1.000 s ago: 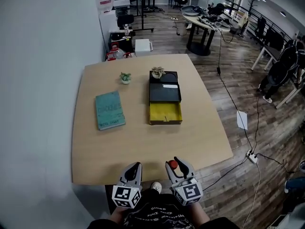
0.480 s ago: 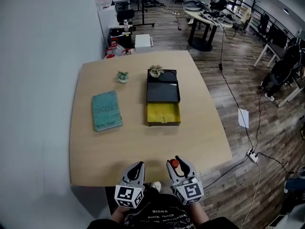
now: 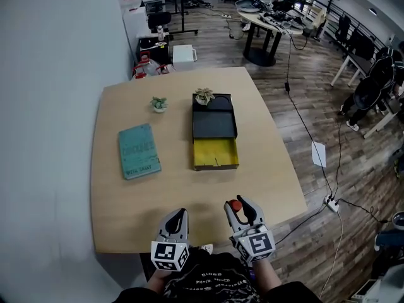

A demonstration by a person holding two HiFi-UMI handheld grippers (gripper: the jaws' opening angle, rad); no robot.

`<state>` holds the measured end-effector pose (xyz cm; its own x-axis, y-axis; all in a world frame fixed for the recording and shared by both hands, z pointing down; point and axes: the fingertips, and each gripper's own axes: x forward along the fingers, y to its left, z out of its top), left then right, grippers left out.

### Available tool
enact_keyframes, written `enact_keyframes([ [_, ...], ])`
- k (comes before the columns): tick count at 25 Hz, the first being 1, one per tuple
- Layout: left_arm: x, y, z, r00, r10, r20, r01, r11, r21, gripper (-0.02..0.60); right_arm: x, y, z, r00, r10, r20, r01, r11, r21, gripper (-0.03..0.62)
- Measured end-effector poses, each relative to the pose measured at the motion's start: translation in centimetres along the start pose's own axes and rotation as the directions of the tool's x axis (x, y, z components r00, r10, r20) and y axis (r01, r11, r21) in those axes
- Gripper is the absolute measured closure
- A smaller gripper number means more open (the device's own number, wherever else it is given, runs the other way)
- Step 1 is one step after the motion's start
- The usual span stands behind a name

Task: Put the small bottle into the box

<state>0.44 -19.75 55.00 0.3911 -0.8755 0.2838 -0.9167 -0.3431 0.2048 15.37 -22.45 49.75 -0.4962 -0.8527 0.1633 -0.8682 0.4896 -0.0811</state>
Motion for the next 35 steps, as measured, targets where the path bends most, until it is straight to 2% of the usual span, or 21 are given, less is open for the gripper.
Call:
enact_keyframes([
  [5,0.7,2.1,0.0,0.999,0.042,-0.014,-0.042,0.999,-0.007,0.577,3.1,-1.4,2.4,0.999,0.006,0.036,-0.006,1.000,-0.017,0.436],
  [17,1.2,3.9,0.8,1.000,0.000,0.009,0.000,1.000,0.024,0.577,12.6,-2.1,5.5,0.995,0.073,0.070,-0.066,0.993,-0.098,0.434],
  [22,1.3,5.4,0.6,1.000,0.026,-0.008,-0.026,0.999,0.021,0.577,17.0,-2.7,6.0,0.994,0.090,0.067,-0.082,0.990,-0.117,0.434],
  [26,1.4,6.9,0.0,0.998,0.046,-0.039,-0.045,0.999,0.020,0.577,20.1,-1.7,5.0,0.990,0.142,0.024,-0.135,0.974,-0.183,0.434],
  [35,3.3,9.6,-0.6,0.992,0.088,-0.095,-0.089,0.996,-0.015,0.577,26.1,-2.8,0.8,0.976,0.205,-0.078,-0.215,0.962,-0.168,0.434],
])
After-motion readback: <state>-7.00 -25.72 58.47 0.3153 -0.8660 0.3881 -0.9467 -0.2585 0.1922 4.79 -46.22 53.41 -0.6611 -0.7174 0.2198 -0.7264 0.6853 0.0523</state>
